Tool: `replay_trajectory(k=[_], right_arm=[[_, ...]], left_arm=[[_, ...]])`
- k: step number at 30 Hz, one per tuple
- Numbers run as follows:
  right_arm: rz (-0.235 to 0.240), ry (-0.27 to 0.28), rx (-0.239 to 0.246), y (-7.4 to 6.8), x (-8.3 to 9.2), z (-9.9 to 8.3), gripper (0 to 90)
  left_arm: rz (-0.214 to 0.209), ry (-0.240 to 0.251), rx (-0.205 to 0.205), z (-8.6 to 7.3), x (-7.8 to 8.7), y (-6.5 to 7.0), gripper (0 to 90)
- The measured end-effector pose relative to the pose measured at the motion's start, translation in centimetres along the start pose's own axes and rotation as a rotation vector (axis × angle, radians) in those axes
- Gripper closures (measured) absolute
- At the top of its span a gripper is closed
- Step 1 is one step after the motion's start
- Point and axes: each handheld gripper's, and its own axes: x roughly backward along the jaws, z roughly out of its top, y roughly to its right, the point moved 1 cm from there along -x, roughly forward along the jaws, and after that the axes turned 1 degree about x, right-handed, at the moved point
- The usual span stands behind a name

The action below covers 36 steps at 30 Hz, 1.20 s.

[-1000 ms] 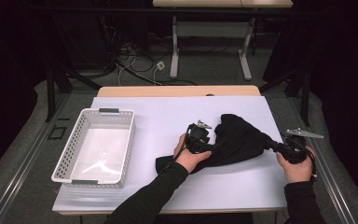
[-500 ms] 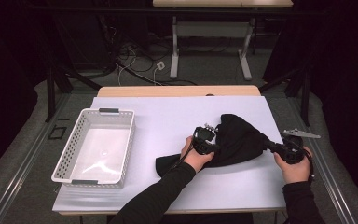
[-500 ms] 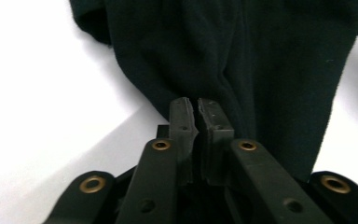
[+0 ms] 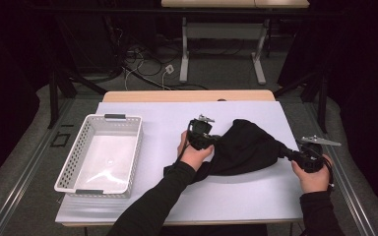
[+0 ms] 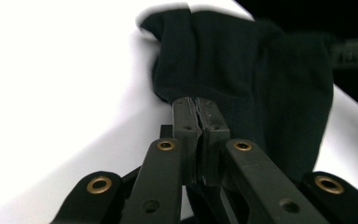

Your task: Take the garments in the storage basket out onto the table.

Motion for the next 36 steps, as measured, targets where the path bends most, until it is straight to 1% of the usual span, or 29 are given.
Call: replay_trajectory(k=[2,3,4,6,7,8,10,12,13,16,19,21,24,27,29,31,32,33,34,35,36], right_arm=[[-0.006,0.000,0.000,0.2,0.1,0.0,87.3],[-0.012,0.006,-0.003,0.4,0.2,0.1,87.3],[-0.019,0.016,-0.004,0.5,0.3,0.1,87.4],[-0.020,0.011,-0.008,0.6,0.4,0.2,87.4],[-0.024,0.015,-0.008,0.8,0.5,0.2,87.4],[-0.033,0.033,-0.013,1.1,0.8,0.4,87.4],[-0.033,0.039,-0.016,1.3,1.0,0.6,87.4],[-0.040,0.082,-0.007,1.5,1.7,1.1,87.5],[-0.039,0.133,-0.011,1.4,2.0,1.6,87.5],[-0.029,0.118,-0.004,1.0,2.1,1.9,87.5],[-0.016,0.093,0.017,0.1,1.0,1.7,87.4],[-0.010,0.057,0.040,-0.5,0.1,1.4,87.3],[-0.001,0.031,0.057,-1.3,-0.8,1.2,87.1],[0.005,0.024,0.067,-1.7,-1.2,1.1,86.1],[0.007,0.020,0.074,-1.8,-1.5,1.1,82.5],[0.007,0.016,0.073,-1.8,-1.6,1.0,76.3],[-0.002,0.029,0.076,-1.9,-1.5,1.0,66.5],[-0.002,0.029,0.076,-1.9,-1.5,1.0,66.5],[-0.009,0.060,0.083,-2.1,-1.3,1.0,61.6],[-0.009,0.060,0.083,-2.1,-1.3,1.0,61.6],[-0.003,0.069,0.081,-2.3,-1.1,1.0,60.2]], left_arm=[[0.020,0.033,0.008,0.6,1.4,-1.0,88.0],[0.034,0.051,0.020,0.9,2.0,-1.5,88.0],[0.050,0.064,0.022,1.2,2.7,-2.0,88.1],[0.079,0.085,0.028,1.6,3.9,-3.0,88.0],[0.089,0.096,0.034,1.7,4.5,-3.6,88.1],[0.096,0.105,0.040,1.8,5.1,-4.1,88.1],[0.104,0.126,0.051,2.0,6.1,-4.9,88.1],[0.110,0.143,0.058,2.2,6.9,-5.5,88.1],[0.107,0.150,0.065,2.2,7.1,-5.7,88.2],[0.129,0.142,0.052,1.9,7.0,-6.1,88.1],[0.157,0.120,0.040,1.3,6.2,-6.3,88.1],[0.171,0.107,0.039,0.8,5.7,-6.5,88.0],[0.184,0.093,0.054,-0.1,4.9,-7.0,87.6],[0.181,0.080,0.068,-0.7,4.4,-7.2,85.4],[0.185,0.069,0.060,-1.0,4.2,-7.2,82.5],[0.187,0.068,0.055,-1.3,4.1,-7.1,79.6],[0.185,0.065,0.055,-1.5,4.2,-7.1,73.5],[0.181,0.068,0.055,-1.6,4.2,-7.0,73.5],[0.178,0.076,0.053,-1.8,4.3,-7.0,65.3],[0.180,0.080,0.048,-2.0,4.4,-6.9,65.3],[0.179,0.080,0.045,-2.2,4.5,-6.9,62.5]])
